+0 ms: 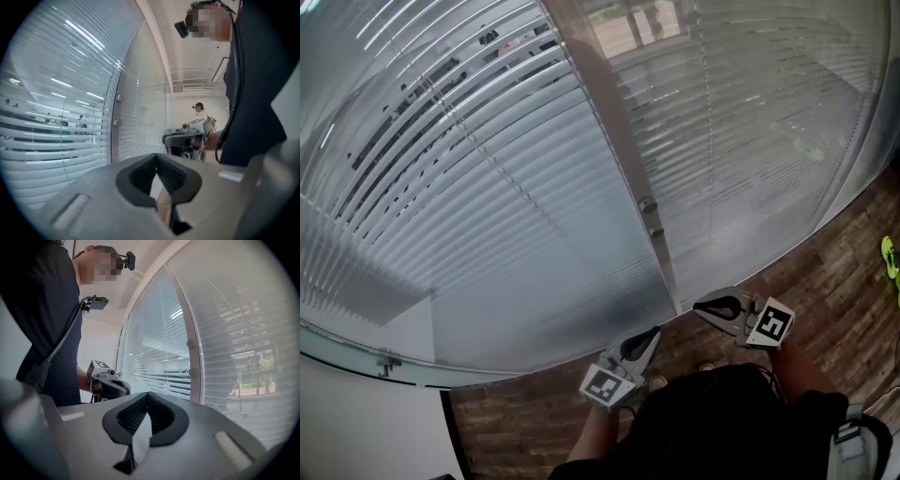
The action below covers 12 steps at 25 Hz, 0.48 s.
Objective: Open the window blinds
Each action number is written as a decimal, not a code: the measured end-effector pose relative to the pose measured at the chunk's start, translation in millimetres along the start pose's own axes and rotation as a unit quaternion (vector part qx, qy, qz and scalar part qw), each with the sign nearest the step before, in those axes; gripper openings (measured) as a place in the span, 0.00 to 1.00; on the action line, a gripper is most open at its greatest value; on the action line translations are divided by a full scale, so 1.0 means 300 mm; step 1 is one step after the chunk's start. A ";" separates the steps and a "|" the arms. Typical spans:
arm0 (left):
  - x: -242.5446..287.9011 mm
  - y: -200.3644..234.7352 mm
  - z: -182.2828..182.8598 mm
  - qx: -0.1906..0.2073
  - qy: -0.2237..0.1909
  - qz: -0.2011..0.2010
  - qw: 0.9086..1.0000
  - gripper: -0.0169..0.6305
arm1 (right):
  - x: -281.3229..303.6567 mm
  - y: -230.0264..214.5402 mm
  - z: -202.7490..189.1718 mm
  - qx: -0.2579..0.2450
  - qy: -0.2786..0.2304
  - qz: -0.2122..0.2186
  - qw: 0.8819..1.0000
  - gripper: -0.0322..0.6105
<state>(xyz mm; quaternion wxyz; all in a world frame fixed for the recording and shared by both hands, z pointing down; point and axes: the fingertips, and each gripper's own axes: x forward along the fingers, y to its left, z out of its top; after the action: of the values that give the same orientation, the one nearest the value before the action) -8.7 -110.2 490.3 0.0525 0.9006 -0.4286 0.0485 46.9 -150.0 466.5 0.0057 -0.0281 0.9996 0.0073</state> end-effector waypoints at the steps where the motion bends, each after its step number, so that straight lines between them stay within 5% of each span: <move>1: 0.004 -0.001 -0.002 0.000 0.000 0.001 1.000 0.03 | -0.002 -0.002 -0.003 0.000 0.000 0.002 1.000 0.06; 12: 0.024 0.001 -0.024 -0.001 0.008 0.007 1.000 0.03 | 0.004 -0.004 -0.012 0.000 0.002 0.018 1.000 0.06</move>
<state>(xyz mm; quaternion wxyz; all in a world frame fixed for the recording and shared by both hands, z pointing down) -4.6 -114.8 498.4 0.0565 0.8970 -0.4350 0.0554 45.8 -151.2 470.0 0.0040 -0.0099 0.9999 0.0072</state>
